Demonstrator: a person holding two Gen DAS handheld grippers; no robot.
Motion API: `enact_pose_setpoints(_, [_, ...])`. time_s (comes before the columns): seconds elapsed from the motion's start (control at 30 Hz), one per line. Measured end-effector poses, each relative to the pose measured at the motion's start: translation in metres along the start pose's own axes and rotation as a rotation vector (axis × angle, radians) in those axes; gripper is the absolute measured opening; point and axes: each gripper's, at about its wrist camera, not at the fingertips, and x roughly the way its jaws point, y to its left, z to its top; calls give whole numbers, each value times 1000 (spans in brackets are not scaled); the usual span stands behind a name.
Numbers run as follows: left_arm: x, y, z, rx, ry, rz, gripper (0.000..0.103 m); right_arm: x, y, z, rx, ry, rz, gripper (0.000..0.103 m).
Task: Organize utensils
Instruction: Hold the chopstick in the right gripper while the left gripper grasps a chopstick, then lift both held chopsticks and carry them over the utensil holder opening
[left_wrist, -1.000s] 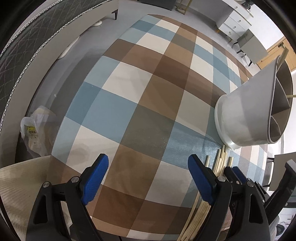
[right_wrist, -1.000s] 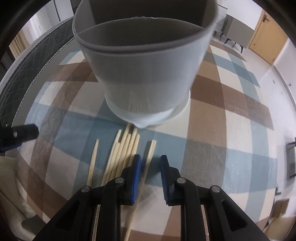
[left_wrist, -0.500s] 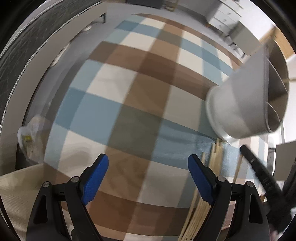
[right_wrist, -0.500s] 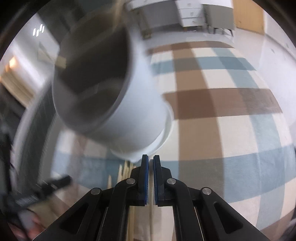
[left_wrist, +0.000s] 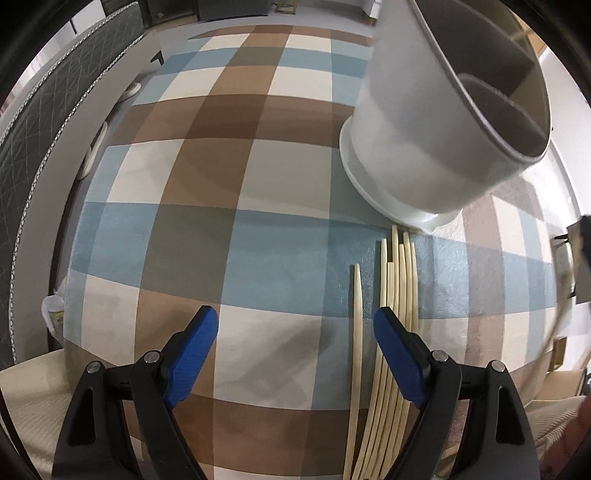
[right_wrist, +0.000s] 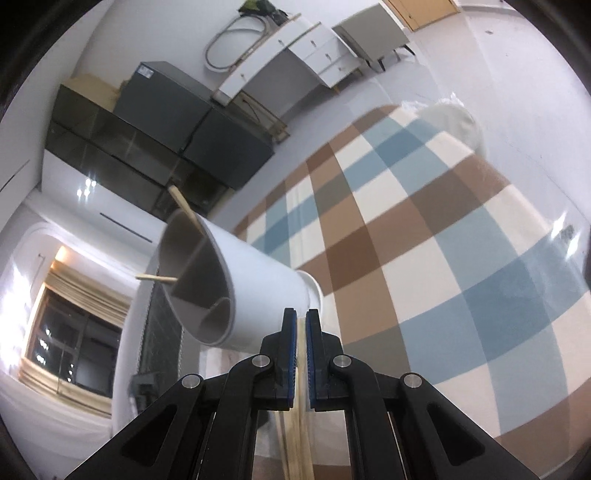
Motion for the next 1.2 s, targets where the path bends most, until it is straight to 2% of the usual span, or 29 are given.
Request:
enact_pose_setpoints(0.1, [9, -5, 1, 17, 24, 21, 65, -12, 2, 0, -11, -27, 14, 4])
enact_pose_setpoints(0.23, [12, -14, 3, 43, 4, 43, 56, -18, 1, 1, -15, -51, 12, 4])
enact_pose_setpoints(0.27, [12, -17, 4, 48, 0, 42, 51, -19, 0, 2, -13, -55, 16, 4])
enact_pose_setpoints(0.33, [10, -24, 5, 74, -14, 37, 38, -22, -1, 3, -6, -67, 19, 4])
enact_pose_setpoints(0.4, [9, -30, 5, 102, -27, 28, 13, -24, 0, 4, -11, -74, 19, 4])
enact_pose_setpoints(0.47, [9, -37, 5, 135, -33, 28, 1, -25, 2, 4, -20, -83, 15, 4])
enact_pose_setpoints(0.53, [9, -43, 5, 167, -50, 42, 1, -26, 4, 4, -35, -89, 7, 4])
enact_pose_setpoints(0.67, [1, -35, 8, 136, -86, 3, 1, -29, 9, 3, -44, -102, 11, 4])
enact_pose_setpoints(0.77, [-13, -25, 7, 89, -143, -36, 1, -33, 11, 2, -40, -115, 27, 4])
enact_pose_setpoints(0.93, [-54, -8, 2, 36, -288, -102, 0, -41, 23, -7, -89, -147, 15, 4])
enact_pose_setpoints(1.03, [-81, -10, -7, 46, -372, -141, 0, -47, 34, -15, -137, -168, -2, 4])
enact_pose_setpoints(1.2, [-101, -22, -12, 97, -429, -160, 0, -57, 55, -28, -226, -228, -55, 4])
